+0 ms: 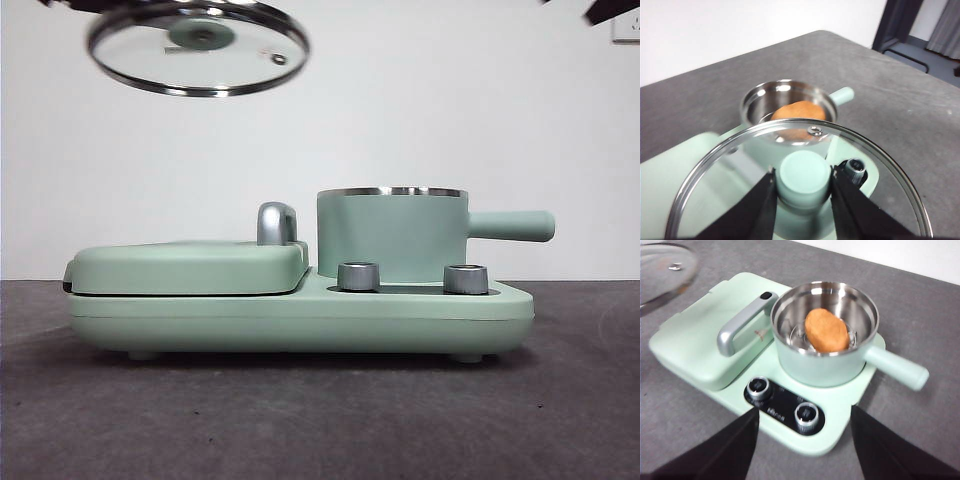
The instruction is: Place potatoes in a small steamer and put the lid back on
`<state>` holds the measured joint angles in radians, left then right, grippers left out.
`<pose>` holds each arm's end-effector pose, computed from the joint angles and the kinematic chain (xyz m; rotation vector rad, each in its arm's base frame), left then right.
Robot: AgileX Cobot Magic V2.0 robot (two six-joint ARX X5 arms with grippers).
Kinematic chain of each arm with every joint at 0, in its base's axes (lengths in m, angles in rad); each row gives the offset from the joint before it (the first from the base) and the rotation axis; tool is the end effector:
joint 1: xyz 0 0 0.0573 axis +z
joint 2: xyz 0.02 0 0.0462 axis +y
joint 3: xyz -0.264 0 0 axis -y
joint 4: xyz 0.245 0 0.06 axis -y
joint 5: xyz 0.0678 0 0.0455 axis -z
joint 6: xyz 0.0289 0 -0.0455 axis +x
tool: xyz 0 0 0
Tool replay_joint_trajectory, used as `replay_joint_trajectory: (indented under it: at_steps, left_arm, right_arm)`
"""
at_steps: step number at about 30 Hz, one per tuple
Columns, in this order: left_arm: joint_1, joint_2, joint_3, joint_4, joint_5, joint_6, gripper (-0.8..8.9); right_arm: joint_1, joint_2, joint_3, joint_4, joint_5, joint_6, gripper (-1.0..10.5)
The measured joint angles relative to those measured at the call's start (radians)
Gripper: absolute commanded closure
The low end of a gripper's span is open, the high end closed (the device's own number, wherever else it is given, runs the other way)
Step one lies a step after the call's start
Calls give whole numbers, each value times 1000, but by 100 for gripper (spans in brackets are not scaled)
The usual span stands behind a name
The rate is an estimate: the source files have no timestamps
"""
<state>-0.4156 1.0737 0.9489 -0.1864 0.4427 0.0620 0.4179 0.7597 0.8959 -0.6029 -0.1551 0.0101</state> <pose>0.2091 -0.1058 0.3358 0.0533 0.2944 -0.8608 0.1346 0.0646 0.3347 -0.0523 0.4718 0.5600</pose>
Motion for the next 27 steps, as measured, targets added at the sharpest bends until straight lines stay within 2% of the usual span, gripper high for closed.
replay_joint_trajectory:
  at_steps: [10, 15, 27]
  left_arm:
    - [-76, 220, 34, 161, -25, 0, 799]
    - [-99, 362, 130, 213, -28, 9, 799]
    - [-140, 658, 400, 233, -55, 97, 799]
  right_arm:
    - [0, -147, -3, -146, 2, 24, 672]
    - [0, -155, -3, -202, 2, 24, 672]
    - [0, -153, -3, -231, 3, 24, 672]
